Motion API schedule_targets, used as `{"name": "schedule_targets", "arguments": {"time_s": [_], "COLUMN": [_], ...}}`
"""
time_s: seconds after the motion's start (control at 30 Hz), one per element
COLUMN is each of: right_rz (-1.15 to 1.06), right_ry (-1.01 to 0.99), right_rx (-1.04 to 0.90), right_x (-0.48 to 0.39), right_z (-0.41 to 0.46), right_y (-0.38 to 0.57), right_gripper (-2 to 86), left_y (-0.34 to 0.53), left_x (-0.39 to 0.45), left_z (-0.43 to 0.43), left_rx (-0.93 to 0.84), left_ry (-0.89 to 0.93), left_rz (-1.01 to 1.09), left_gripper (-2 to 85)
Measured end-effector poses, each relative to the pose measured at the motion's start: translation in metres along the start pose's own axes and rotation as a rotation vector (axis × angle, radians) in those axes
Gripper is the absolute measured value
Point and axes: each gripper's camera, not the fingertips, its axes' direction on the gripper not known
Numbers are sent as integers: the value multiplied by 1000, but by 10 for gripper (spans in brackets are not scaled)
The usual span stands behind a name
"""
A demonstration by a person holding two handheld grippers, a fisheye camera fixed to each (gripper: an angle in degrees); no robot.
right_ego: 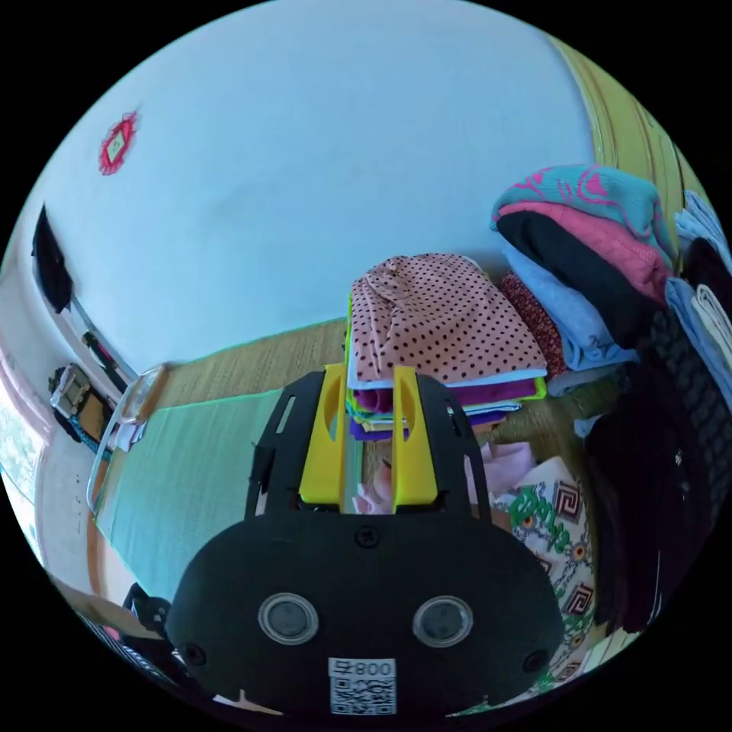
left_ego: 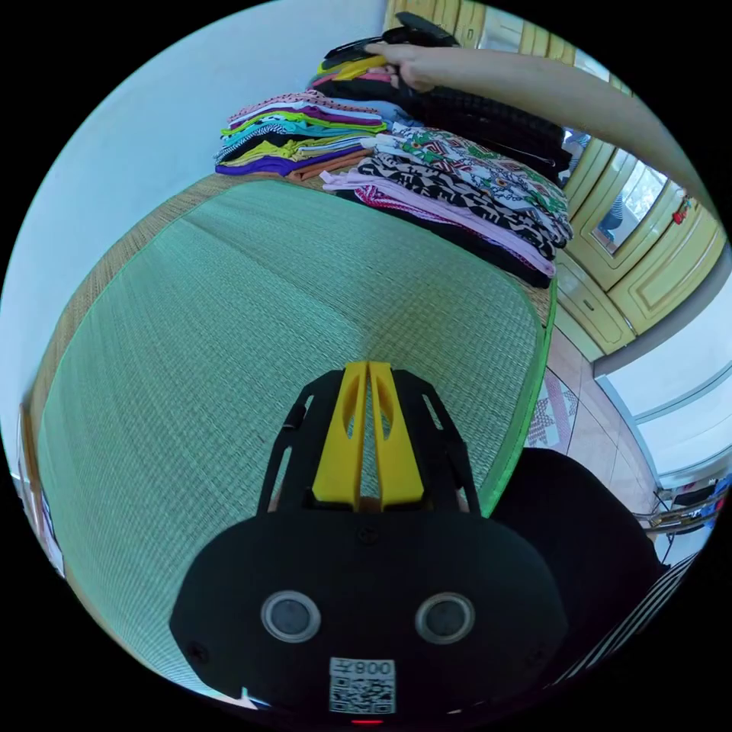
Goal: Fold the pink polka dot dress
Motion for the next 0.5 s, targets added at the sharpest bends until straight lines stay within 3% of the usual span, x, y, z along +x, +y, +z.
{"name": "schedule_targets", "arguments": {"time_s": [0.27,0.5], "right_rz": [71,76], "right_ry": [156,15], "right_rx": [-169,-154], "right_x": [17,26], "right_z": [85,78], "right_y": [-79,-115], "right_gripper": [33,7], "left_y": [44,83], "left_x": [-32,-71], "left_z": [-29,-56], "left_rx": [6,9], "left_ry": [52,112], "left_rz": [-22,-48], "left_gripper": [3,3]}}
